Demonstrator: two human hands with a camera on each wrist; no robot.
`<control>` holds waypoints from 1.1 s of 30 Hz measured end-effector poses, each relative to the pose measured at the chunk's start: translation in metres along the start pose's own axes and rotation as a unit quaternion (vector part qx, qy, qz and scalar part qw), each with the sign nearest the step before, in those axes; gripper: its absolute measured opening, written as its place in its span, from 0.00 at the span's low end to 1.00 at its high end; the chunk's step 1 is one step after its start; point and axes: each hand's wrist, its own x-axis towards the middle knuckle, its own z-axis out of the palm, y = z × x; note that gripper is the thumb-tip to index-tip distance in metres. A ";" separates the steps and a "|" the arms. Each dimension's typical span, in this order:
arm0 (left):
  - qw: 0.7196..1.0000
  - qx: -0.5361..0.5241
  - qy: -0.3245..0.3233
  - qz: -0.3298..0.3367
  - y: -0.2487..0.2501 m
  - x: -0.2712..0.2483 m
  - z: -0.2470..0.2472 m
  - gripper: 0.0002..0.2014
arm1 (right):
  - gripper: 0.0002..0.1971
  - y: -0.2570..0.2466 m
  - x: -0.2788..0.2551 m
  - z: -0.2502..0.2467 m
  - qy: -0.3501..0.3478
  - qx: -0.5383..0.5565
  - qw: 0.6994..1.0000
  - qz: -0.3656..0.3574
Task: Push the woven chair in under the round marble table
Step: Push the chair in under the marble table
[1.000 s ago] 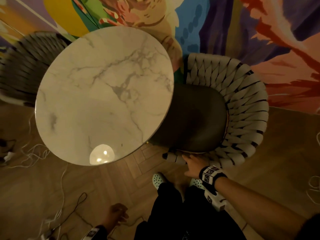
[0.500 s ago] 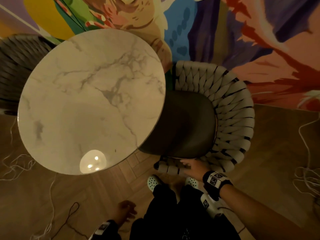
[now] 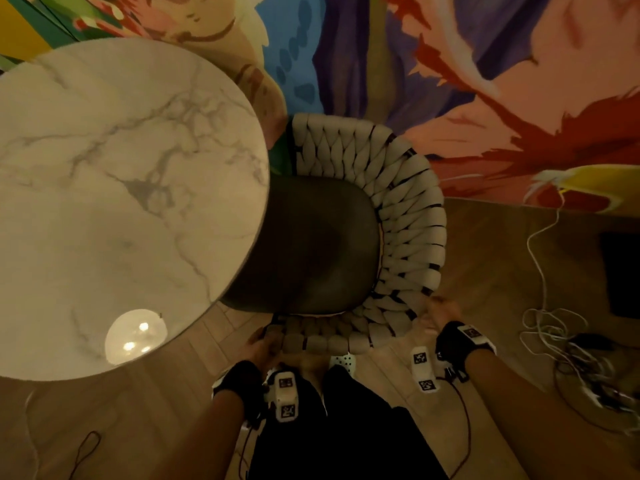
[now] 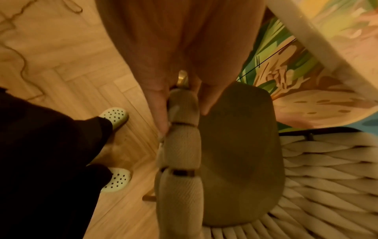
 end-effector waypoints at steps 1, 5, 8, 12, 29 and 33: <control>1.000 0.018 0.006 0.008 -0.004 0.005 0.003 0.22 | 0.13 -0.003 0.003 0.002 -0.017 -0.008 1.000 -0.008; 0.999 0.047 0.002 0.027 -0.004 -0.005 0.013 0.22 | 0.10 -0.013 0.026 0.005 -0.018 -0.044 0.999 -0.005; 0.994 0.096 0.000 0.050 -0.004 0.001 0.012 0.24 | 0.18 -0.013 0.044 0.003 -0.002 -0.083 0.997 0.001; 0.997 0.053 0.018 0.058 -0.007 0.002 0.012 0.17 | 0.19 -0.008 0.055 0.001 0.006 -0.115 0.993 0.002; 1.000 -0.022 0.007 0.017 -0.002 -0.022 0.015 0.30 | 0.21 0.013 -0.009 0.002 -0.118 0.121 0.984 0.060; 0.998 0.034 -0.004 0.044 -0.003 -0.021 0.017 0.28 | 0.25 0.021 0.065 0.012 -0.061 0.092 0.993 0.031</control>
